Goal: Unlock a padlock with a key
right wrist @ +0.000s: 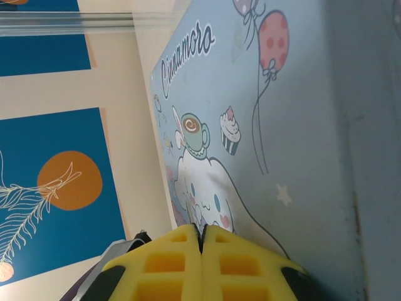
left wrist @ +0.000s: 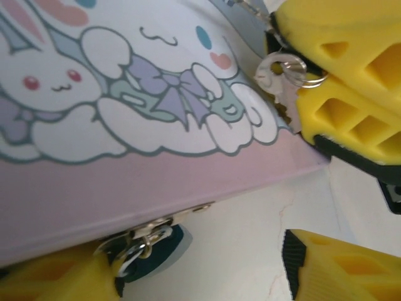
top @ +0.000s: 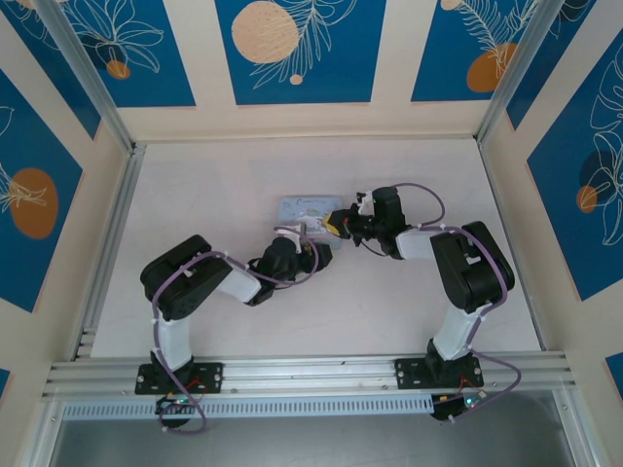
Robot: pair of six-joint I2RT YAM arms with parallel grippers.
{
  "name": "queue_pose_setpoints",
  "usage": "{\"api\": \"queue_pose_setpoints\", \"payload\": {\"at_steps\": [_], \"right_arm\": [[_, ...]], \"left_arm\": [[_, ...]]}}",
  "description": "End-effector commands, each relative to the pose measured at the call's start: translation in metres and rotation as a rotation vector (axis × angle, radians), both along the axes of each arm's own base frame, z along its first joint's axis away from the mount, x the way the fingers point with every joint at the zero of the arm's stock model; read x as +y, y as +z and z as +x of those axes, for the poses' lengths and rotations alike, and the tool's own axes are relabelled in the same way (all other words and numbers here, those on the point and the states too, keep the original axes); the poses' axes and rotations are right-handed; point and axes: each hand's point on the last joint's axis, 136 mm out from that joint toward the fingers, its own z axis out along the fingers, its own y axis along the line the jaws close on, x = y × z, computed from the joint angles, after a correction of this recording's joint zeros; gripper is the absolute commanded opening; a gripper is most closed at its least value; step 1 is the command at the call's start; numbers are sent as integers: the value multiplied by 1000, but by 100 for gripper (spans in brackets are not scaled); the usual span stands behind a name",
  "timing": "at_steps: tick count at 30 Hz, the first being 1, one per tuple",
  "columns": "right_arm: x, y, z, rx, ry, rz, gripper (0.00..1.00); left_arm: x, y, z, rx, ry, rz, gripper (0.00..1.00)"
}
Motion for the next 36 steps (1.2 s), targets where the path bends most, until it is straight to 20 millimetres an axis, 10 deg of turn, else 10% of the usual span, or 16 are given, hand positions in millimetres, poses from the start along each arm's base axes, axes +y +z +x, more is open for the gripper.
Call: {"api": "queue_pose_setpoints", "payload": {"at_steps": [1,11,26,36], "right_arm": [[1,-4,-1,21,6,-3,0],[3,-6,-1,24,8,-6,0],[6,0,0,12,11,8,0],[-12,49,-9,-91,8,53,0]], "left_arm": [[10,-23,-1,51,49,42,57],[12,-21,2,49,91,62,28],[-2,-1,9,47,76,27,10],[-2,15,3,117,60,21,0]]}}
